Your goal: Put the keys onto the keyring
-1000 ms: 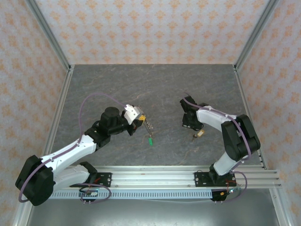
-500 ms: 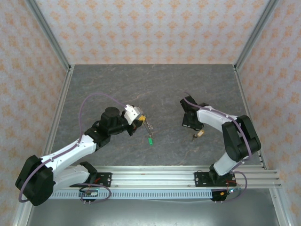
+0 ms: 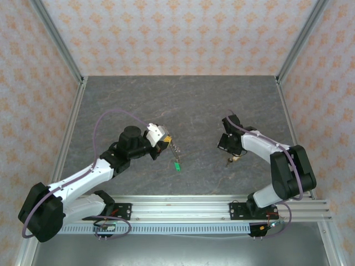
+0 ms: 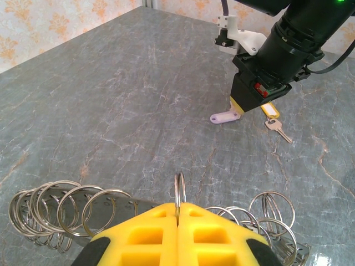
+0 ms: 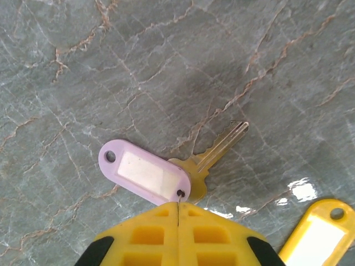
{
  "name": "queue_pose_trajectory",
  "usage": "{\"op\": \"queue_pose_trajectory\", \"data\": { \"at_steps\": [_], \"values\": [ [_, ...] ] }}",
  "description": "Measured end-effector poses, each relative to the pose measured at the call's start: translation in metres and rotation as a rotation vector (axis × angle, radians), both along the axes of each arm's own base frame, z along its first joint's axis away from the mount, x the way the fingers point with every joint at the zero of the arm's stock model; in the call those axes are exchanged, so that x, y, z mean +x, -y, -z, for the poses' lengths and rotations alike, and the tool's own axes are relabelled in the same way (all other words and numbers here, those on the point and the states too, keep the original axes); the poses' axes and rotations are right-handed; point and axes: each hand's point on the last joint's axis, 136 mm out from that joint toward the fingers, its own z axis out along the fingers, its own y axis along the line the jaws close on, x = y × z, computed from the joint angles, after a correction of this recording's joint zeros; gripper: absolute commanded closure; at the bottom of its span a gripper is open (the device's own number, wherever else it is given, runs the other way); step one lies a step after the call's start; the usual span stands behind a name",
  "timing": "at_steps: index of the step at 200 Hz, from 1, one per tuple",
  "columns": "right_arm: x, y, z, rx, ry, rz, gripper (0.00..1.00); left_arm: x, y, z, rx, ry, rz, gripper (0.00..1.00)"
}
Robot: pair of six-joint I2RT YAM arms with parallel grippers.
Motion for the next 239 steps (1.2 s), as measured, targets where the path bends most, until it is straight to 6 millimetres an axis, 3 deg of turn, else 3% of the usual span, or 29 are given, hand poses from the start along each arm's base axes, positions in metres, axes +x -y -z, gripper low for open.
{"op": "queue_pose_trajectory", "data": {
  "at_steps": [50, 173, 239],
  "values": [
    [-0.0001, -0.0011, 0.0022, 0.005, -0.005, 0.001, 0.87, 0.0011, 0.0007, 0.005, 0.008, -0.014, 0.0, 1.0],
    [-0.0023, -0.0004, 0.0095, -0.003, -0.03, 0.001, 0.9, 0.001, 0.0012, 0.0039, 0.006, -0.012, 0.003, 1.0],
    [-0.0018, 0.0002, 0.007, -0.004, -0.023, 0.002, 0.86, 0.0015, 0.0016, 0.0075, 0.012, -0.021, 0.003, 1.0]
  ]
}}
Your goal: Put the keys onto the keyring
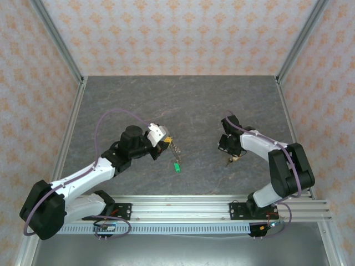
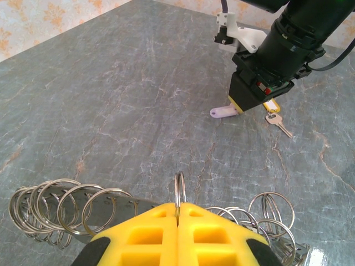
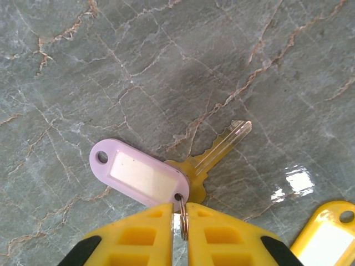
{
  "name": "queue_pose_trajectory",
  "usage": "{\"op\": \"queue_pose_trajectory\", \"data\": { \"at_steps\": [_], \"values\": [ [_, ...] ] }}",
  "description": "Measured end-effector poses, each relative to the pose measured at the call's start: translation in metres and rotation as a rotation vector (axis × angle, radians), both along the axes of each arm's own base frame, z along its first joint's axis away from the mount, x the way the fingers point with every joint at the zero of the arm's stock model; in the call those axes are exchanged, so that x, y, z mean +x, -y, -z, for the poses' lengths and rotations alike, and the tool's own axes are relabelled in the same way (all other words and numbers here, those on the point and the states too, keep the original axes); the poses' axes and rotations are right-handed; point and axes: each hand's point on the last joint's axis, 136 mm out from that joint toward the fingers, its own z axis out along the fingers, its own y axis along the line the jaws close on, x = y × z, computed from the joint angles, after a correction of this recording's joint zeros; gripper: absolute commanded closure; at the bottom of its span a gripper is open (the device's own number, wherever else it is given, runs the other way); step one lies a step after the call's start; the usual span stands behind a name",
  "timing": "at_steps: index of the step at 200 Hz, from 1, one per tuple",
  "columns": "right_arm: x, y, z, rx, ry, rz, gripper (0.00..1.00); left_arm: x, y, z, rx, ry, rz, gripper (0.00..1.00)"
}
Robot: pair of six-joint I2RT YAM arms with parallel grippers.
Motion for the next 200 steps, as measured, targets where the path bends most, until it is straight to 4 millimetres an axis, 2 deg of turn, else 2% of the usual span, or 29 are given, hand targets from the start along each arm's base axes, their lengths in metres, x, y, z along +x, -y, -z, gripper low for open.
{"op": "queue_pose_trajectory", "data": {
  "at_steps": [89, 200],
  "values": [
    [0.0001, 0.0002, 0.0, -0.001, 0.001, 0.0, 0.89, 0.0001, -0.0001, 0.001, 0.002, -0.003, 0.0, 1.0],
    [-0.0002, 0.0014, 0.0021, -0.01, -0.004, 0.0, 0.87, 0.0001, -0.0001, 0.0012, 0.002, -0.004, 0.0, 1.0]
  ]
}}
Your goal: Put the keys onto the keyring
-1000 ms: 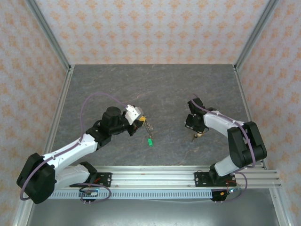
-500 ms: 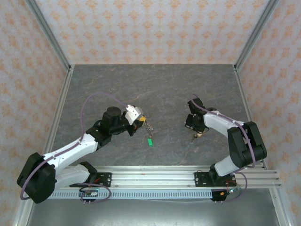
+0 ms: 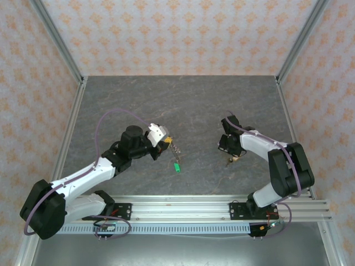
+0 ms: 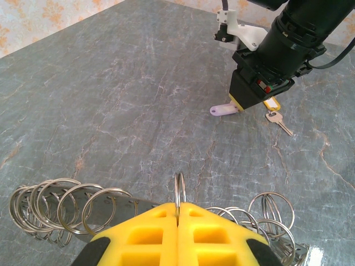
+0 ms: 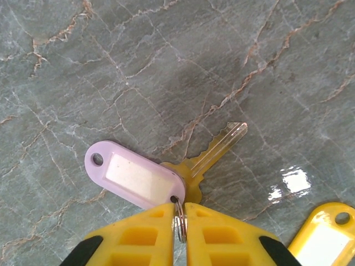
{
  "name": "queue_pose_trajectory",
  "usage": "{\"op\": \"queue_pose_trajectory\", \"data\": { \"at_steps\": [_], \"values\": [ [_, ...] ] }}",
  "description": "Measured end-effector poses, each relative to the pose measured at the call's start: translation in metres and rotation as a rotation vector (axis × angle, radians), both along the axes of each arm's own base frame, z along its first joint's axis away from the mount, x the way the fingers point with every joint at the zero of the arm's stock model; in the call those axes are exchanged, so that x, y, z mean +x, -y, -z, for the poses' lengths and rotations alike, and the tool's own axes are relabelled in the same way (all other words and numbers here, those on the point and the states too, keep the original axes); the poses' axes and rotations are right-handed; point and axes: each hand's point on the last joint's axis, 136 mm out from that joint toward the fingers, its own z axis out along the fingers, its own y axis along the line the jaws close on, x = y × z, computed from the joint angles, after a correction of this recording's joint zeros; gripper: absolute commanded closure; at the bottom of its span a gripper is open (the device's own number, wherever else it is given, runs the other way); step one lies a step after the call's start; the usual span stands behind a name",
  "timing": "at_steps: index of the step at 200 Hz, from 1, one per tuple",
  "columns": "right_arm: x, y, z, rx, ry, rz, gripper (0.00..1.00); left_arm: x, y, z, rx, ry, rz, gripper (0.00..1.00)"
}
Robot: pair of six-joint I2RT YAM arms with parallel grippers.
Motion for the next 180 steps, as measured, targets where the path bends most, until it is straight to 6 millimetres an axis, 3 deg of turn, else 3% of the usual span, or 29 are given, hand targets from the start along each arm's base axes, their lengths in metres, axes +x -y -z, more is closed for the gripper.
{"op": "queue_pose_trajectory", "data": {
  "at_steps": [180],
  "values": [
    [0.0017, 0.0009, 0.0012, -0.008, 0.001, 0.002, 0.87, -0.0002, 0.0001, 0.0002, 0.0, -0.001, 0.0, 1.0]
  ]
}}
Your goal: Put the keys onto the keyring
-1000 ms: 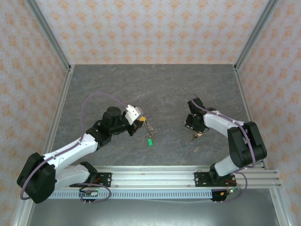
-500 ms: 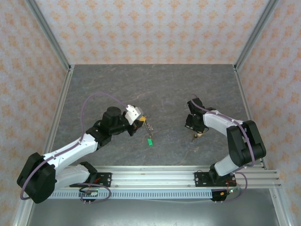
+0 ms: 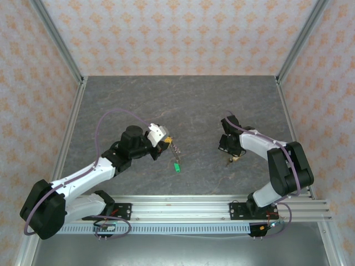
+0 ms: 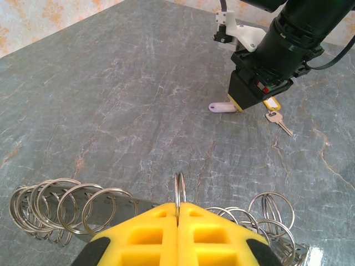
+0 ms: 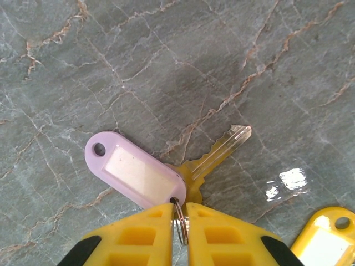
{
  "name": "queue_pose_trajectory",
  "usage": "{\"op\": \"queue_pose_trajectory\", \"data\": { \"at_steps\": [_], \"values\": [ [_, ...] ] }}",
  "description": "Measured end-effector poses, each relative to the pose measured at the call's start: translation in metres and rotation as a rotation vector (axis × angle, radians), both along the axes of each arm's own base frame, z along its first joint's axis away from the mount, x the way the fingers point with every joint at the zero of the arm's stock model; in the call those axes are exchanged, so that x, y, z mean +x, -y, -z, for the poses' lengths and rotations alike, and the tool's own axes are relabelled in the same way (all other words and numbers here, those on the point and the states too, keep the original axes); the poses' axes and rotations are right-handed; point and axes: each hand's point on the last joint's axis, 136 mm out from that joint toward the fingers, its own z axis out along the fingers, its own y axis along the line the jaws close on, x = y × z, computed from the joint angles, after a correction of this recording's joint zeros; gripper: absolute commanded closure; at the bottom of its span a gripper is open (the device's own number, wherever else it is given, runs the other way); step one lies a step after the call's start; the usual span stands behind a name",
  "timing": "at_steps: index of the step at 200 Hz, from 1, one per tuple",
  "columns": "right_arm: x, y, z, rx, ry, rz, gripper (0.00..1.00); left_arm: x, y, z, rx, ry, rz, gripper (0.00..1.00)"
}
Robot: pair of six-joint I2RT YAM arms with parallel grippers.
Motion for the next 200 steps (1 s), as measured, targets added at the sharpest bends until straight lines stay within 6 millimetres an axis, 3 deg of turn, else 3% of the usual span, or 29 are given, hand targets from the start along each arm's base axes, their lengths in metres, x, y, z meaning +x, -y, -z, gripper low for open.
{"op": "queue_pose_trajectory", "data": {
  "at_steps": [200],
  "values": [
    [0.0022, 0.0007, -0.0006, -0.004, 0.01, 0.002, 0.88, -0.0001, 0.0043, 0.0001, -0.004, -0.011, 0.02, 1.0]
  ]
}}
